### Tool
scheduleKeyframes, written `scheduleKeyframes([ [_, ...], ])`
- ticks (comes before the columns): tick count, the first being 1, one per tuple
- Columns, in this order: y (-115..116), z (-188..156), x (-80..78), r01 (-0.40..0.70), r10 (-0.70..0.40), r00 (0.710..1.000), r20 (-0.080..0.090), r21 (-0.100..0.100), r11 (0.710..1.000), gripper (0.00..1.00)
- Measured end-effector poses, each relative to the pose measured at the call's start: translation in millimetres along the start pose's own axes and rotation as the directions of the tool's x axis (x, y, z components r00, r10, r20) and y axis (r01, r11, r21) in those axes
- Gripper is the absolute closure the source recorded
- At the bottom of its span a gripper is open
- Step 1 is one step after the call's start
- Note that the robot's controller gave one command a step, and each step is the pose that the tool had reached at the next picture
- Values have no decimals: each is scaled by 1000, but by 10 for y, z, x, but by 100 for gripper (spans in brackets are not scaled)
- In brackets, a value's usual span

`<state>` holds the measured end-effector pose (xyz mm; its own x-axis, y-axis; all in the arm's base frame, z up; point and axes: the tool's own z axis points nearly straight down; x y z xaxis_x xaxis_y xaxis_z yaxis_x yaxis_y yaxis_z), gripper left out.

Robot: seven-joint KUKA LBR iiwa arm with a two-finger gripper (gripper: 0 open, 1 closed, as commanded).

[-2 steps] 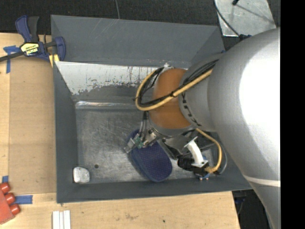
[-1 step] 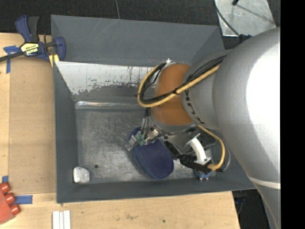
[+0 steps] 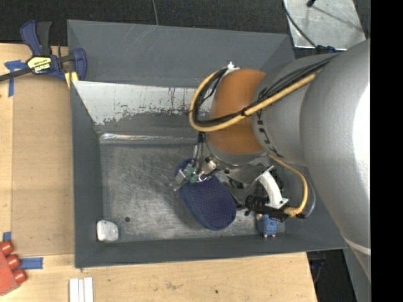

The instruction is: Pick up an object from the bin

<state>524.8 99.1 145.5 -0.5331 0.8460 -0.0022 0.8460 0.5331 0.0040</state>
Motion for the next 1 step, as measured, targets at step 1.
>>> scheduleKeyframes([
  [1, 7, -254, -11, 2, -2, 1000, 0, 0, 1000, 100],
])
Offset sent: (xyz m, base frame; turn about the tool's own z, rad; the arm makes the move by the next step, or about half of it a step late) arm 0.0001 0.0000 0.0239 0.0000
